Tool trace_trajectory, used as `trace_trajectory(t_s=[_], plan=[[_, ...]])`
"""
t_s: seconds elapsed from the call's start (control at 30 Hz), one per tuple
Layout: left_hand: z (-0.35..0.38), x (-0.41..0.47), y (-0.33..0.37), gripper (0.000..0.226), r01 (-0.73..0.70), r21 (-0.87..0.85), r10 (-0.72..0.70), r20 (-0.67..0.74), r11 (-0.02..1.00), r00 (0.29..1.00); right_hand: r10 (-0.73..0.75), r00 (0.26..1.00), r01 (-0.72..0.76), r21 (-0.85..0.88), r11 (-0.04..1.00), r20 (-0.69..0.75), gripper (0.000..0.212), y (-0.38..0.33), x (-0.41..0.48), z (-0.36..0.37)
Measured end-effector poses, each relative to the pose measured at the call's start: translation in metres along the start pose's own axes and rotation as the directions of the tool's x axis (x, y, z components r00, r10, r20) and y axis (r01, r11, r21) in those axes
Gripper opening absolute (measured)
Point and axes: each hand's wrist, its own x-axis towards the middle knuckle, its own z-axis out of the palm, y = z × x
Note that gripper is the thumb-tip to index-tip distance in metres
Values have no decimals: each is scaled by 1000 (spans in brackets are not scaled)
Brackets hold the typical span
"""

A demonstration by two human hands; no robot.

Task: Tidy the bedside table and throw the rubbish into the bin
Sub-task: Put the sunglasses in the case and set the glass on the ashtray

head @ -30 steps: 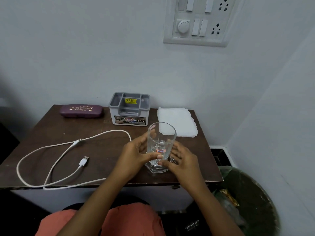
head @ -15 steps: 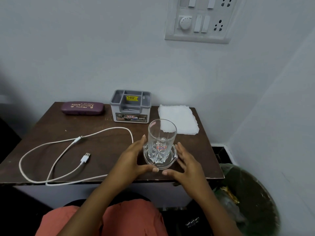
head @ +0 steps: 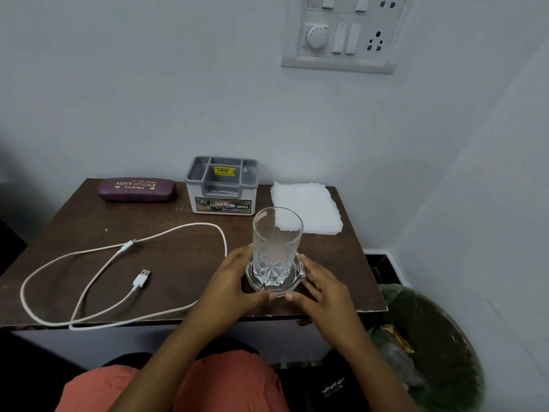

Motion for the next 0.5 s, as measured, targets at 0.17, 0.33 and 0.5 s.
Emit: trace_trajectory(t_s=[0.17,0.33,0.5], plan=[[5,-2,-3,81,-16,-55,15,-25,998,1000,52,997,-54,32,998,54,57,7,1,-14],[7,1,-6,82,-6,-141,-4,-72,990,997,31,999,-31,-9,999,44,46,5,18,-24],[5,11,-10,80,-17,-143,3,-95,990,995,14,998,-15,18,1000,60,53,5,25,-16]])
